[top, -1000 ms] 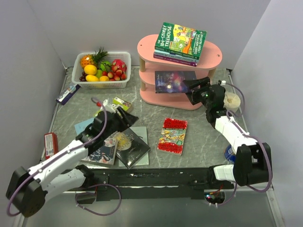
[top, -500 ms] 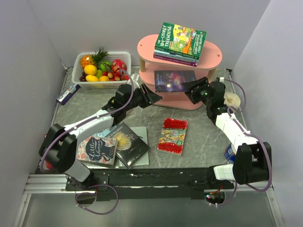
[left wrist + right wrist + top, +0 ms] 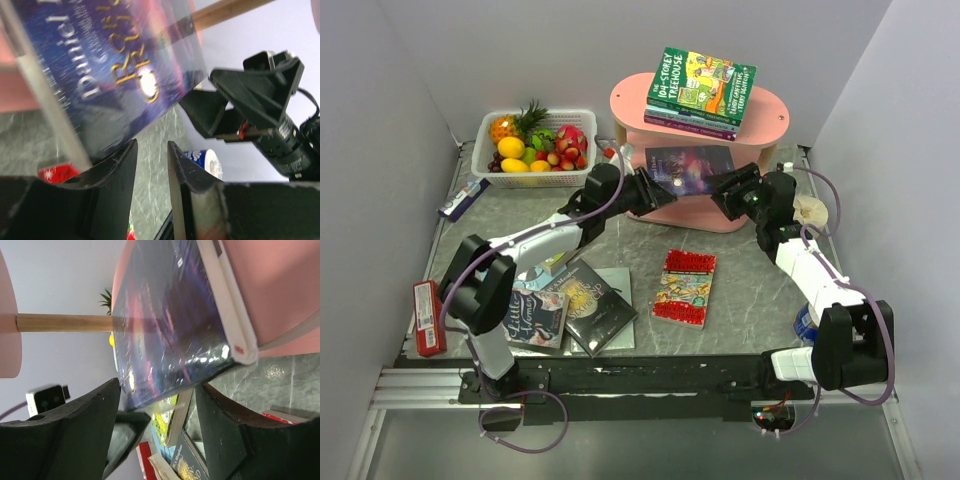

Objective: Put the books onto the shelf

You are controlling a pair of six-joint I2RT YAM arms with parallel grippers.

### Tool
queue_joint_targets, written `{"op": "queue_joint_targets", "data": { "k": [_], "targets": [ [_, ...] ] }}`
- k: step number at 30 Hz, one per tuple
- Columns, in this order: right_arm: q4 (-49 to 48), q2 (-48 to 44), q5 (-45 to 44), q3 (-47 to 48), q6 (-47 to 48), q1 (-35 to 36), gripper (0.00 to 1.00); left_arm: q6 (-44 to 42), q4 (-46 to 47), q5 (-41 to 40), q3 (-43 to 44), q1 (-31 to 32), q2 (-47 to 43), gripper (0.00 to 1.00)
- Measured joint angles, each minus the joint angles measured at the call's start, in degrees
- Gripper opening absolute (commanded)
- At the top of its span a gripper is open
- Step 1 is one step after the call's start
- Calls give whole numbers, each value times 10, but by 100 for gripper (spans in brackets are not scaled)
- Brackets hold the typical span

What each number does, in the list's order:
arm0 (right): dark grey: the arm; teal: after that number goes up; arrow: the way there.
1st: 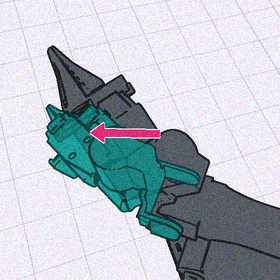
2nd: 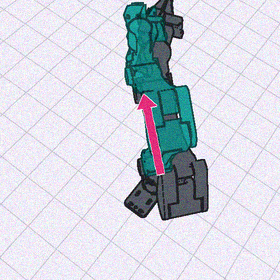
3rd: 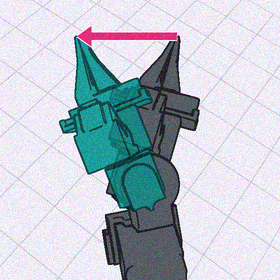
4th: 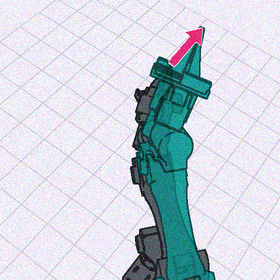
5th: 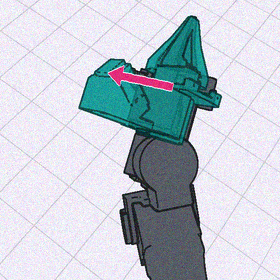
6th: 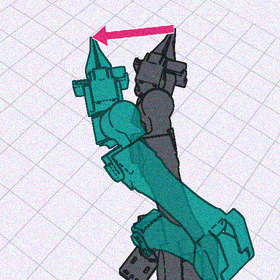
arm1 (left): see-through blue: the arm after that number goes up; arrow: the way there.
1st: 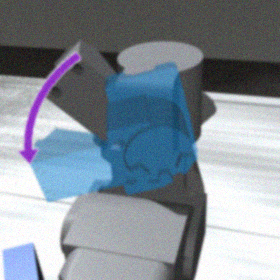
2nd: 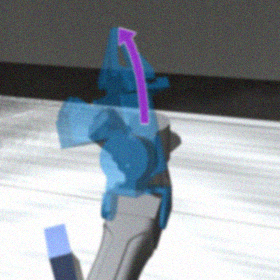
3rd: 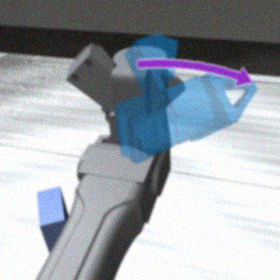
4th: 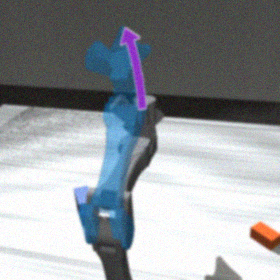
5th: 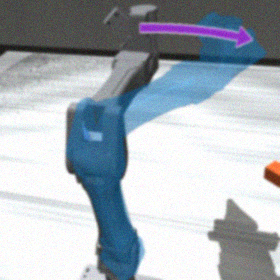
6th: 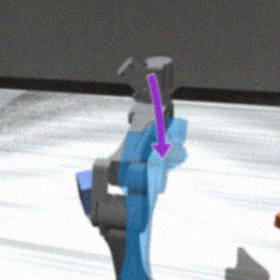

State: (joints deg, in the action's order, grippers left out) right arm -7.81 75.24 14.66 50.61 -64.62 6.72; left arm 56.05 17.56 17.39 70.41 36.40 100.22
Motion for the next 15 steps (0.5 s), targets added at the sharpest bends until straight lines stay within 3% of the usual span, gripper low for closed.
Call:
{"op": "queue_joint_targets", "data": {
  "k": [15],
  "targets": [
    [-2, -1, 0, 16, 13, 0, 71, -3, -3, 8, 68, -48, 68, 34]
  ]
}}
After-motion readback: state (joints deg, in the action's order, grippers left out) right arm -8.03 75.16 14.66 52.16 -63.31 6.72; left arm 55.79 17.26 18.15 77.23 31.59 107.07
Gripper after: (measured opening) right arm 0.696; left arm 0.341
